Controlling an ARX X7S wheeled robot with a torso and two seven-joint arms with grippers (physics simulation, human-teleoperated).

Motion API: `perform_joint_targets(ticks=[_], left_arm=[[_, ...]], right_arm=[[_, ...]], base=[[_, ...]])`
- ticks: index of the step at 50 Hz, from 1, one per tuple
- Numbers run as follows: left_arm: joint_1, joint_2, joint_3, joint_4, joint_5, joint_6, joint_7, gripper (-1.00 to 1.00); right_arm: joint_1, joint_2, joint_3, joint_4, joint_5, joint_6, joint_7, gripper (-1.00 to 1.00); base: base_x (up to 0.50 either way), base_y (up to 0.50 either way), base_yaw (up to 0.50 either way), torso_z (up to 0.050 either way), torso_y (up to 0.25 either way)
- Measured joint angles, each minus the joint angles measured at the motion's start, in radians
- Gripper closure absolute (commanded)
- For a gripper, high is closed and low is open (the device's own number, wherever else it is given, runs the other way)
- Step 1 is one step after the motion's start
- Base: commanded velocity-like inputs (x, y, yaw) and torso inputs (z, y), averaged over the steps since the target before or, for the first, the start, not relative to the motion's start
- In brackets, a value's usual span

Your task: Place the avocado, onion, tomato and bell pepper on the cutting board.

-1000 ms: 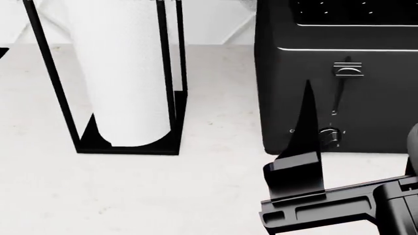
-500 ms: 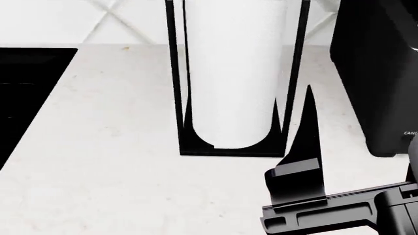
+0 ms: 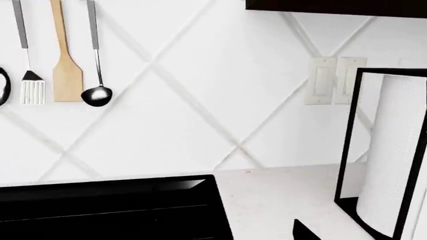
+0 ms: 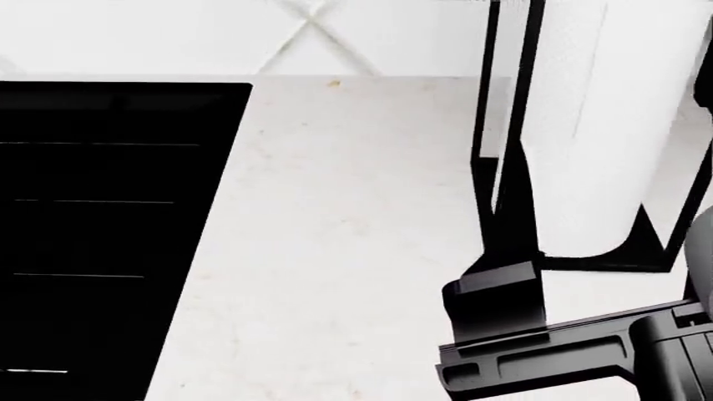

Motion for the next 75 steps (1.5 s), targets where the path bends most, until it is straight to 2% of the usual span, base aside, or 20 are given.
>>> perform_joint_targets(ticks=[67, 71, 75], left_arm=[[0.049, 0.000, -0.159, -0.017, -0.055, -0.067, -0.029, -1.00], [0.066, 0.004, -0.194, -0.019, -0.065, -0.083, -0.034, -1.00], [0.125, 0.056, -0.335, -0.029, -0.103, -0.180, -0.054, -1.00]], right_arm=[[-0.071, 0.005, 0.049, -0.027, -0.025, -0.006, -0.004, -1.00], [-0.063, 0.004, 0.048, -0.028, -0.014, -0.005, 0.002, -1.00], [-0.054, 0.006, 0.049, -0.030, 0.000, -0.004, 0.009, -1.00]], base=[[0.00, 0.50, 0.00, 0.000, 0.000], [0.00, 0.50, 0.00, 0.000, 0.000], [0.00, 0.50, 0.00, 0.000, 0.000]])
